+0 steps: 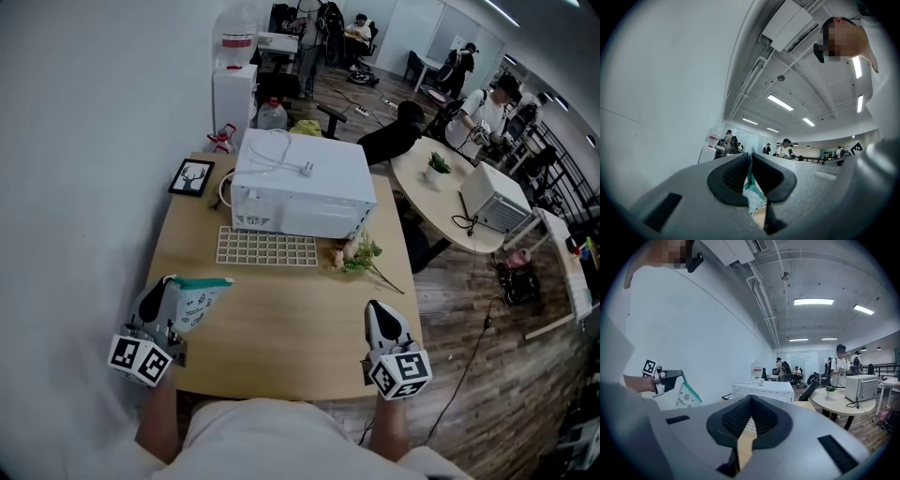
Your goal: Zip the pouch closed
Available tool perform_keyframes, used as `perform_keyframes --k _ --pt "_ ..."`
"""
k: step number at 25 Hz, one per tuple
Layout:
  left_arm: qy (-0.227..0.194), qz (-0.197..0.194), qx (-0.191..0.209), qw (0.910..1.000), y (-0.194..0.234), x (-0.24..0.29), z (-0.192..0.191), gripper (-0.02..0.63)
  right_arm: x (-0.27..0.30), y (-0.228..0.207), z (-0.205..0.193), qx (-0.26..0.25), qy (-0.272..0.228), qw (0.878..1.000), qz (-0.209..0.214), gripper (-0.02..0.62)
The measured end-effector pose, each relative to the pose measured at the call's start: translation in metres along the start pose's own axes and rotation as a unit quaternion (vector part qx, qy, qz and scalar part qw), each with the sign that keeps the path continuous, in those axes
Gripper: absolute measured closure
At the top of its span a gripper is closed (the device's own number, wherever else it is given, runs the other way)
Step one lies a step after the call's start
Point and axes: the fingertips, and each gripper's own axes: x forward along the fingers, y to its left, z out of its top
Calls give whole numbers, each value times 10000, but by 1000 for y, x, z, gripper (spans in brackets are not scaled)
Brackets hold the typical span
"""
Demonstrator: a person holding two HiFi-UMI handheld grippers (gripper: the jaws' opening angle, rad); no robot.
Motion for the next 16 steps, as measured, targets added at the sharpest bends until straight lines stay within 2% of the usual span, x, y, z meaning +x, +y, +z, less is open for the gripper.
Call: perform_keyframes --k 16 --pt "2 72 -62 10000 2 -6 5 578 4 11 2 -5 31 9999 110 595"
